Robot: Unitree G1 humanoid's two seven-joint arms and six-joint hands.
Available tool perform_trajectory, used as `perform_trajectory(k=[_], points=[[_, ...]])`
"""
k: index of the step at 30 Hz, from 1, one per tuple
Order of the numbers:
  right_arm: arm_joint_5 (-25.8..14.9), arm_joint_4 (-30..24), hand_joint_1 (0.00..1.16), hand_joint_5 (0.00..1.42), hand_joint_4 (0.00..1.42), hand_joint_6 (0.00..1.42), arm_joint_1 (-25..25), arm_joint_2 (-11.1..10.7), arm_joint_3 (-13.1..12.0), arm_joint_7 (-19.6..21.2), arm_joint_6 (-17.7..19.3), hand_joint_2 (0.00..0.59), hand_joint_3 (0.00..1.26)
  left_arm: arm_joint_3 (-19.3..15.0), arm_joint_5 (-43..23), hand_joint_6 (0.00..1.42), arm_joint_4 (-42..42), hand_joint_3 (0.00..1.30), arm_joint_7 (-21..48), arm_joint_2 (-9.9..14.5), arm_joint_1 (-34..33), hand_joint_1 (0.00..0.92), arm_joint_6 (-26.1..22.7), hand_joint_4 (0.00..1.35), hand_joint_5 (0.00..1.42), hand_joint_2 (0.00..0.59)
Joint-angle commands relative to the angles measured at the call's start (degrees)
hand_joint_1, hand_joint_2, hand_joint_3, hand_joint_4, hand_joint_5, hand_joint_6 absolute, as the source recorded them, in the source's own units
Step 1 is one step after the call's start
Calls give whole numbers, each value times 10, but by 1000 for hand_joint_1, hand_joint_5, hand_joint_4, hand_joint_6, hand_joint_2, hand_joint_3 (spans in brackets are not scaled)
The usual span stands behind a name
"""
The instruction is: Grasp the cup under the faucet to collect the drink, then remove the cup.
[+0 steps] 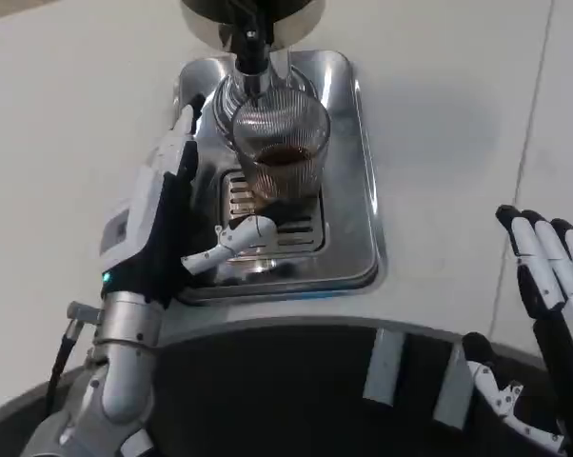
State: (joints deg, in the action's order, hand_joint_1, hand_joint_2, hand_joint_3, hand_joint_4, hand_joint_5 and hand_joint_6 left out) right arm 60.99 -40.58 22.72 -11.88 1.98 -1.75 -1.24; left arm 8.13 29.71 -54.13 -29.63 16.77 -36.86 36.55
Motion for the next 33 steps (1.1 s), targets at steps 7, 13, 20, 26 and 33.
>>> perform_trajectory(k=[7, 13, 20, 26, 33], points=[[8, -15, 635, 0, 0, 0, 1, 9, 8, -31, -15, 452, 0, 14, -3, 102, -22, 0, -26, -22, -18, 326, 16, 0, 83, 54], [19, -16, 625, 0, 0, 0, -1, 17, 19, -37, -21, 446, 0, 22, -1, 106, -24, 0, -29, -25, -22, 326, 21, 0, 85, 54], [22, -12, 617, 0, 0, 0, -2, 23, 24, -43, -25, 444, 0, 28, -1, 108, -31, 0, -28, -29, -29, 327, 24, 0, 90, 54], [15, -7, 616, 0, 0, 0, -12, 22, 19, -50, -30, 448, 0, 31, 1, 110, -38, 0, -28, -35, -35, 327, 20, 0, 98, 54], [13, -6, 612, 0, 0, 0, -21, 22, 23, -60, -37, 445, 0, 34, 1, 125, -49, 0, -33, -41, -47, 327, 15, 0, 117, 54]])
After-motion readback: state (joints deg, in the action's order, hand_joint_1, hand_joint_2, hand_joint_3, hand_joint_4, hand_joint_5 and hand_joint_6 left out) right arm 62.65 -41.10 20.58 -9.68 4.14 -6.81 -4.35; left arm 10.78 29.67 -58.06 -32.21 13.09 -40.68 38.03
